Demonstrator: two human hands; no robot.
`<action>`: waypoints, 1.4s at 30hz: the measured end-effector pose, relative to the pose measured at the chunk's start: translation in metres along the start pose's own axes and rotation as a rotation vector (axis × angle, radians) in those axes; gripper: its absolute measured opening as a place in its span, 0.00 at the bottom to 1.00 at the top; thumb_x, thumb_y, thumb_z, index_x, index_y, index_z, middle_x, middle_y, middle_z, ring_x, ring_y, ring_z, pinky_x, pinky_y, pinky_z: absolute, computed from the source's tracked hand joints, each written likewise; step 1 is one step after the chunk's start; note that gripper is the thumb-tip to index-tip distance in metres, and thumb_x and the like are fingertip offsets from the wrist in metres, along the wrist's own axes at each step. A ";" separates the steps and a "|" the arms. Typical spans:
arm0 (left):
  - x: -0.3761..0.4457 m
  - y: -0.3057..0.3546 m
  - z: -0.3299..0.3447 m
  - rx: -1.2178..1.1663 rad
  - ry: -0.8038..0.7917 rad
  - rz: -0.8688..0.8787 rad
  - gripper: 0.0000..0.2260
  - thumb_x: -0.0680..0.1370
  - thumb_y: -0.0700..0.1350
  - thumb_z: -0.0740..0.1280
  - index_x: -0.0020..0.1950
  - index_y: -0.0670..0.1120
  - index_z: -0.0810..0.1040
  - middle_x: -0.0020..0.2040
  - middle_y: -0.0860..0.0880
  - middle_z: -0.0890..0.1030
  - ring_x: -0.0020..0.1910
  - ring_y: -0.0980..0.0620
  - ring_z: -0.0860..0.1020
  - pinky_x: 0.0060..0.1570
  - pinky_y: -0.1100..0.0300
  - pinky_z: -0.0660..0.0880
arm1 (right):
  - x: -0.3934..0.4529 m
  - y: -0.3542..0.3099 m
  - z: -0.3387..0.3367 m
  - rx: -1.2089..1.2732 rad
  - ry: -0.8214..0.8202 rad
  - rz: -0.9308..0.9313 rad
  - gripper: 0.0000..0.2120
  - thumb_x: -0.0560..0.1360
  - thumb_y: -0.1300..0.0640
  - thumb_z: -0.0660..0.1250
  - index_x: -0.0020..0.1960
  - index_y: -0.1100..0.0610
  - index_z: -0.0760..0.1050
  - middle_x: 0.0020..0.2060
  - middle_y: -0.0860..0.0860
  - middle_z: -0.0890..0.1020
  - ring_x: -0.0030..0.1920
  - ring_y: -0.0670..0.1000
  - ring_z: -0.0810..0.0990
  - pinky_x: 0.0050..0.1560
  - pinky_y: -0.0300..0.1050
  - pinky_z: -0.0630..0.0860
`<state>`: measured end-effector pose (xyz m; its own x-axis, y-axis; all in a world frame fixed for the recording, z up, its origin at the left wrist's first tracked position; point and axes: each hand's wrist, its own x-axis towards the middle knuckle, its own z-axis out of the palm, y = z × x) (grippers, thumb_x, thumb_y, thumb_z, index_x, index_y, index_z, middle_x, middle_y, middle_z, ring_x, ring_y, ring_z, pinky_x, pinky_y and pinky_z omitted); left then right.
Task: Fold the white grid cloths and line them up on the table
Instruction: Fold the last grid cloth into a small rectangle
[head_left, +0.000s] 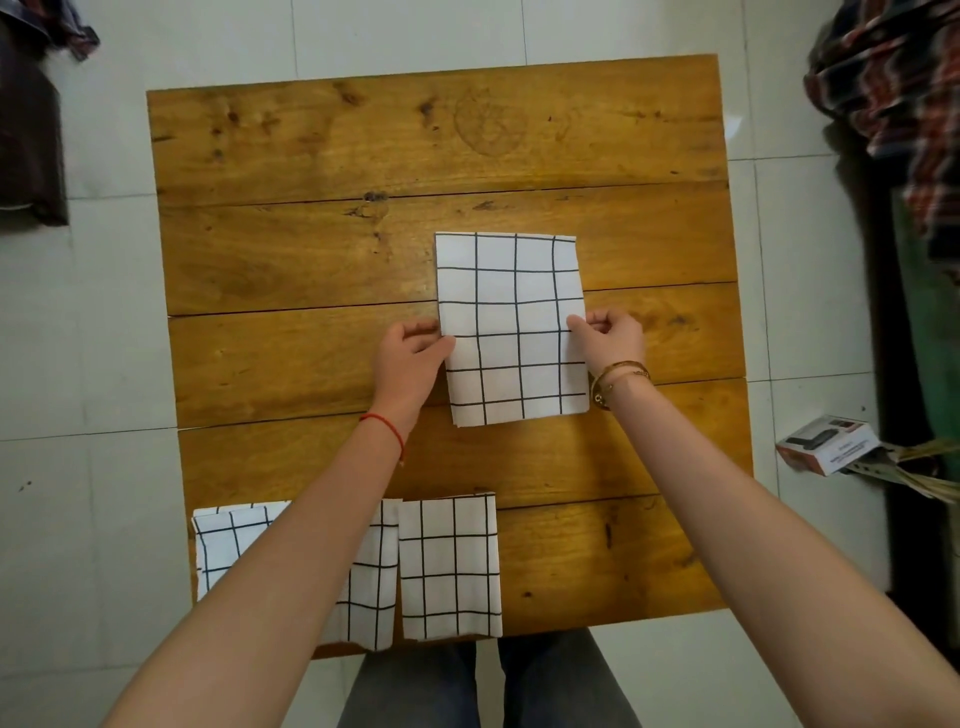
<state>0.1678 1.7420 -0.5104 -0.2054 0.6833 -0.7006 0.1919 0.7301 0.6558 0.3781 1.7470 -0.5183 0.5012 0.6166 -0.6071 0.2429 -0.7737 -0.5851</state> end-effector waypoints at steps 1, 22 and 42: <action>0.000 0.001 -0.003 -0.026 -0.031 0.002 0.16 0.76 0.41 0.70 0.63 0.46 0.73 0.52 0.54 0.79 0.47 0.63 0.76 0.40 0.70 0.71 | -0.001 -0.001 -0.001 0.039 -0.010 0.015 0.05 0.74 0.56 0.68 0.47 0.57 0.74 0.34 0.46 0.74 0.37 0.45 0.73 0.42 0.39 0.72; -0.036 0.027 -0.030 -0.096 -0.243 0.018 0.04 0.80 0.43 0.62 0.51 0.48 0.76 0.45 0.51 0.81 0.48 0.51 0.78 0.58 0.50 0.75 | -0.034 -0.002 -0.022 0.475 -0.418 0.144 0.07 0.75 0.58 0.68 0.41 0.59 0.74 0.35 0.49 0.80 0.44 0.51 0.77 0.48 0.46 0.77; -0.072 0.007 -0.048 -0.024 0.050 0.355 0.09 0.71 0.45 0.76 0.47 0.44 0.80 0.31 0.54 0.77 0.34 0.61 0.76 0.46 0.70 0.74 | -0.071 0.006 -0.039 0.285 -0.238 -0.469 0.28 0.70 0.66 0.73 0.65 0.51 0.68 0.35 0.54 0.72 0.35 0.49 0.70 0.41 0.40 0.73</action>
<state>0.1380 1.6981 -0.4424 -0.1770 0.8929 -0.4140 0.2370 0.4469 0.8626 0.3767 1.6933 -0.4575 0.1866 0.9240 -0.3338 0.1441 -0.3618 -0.9210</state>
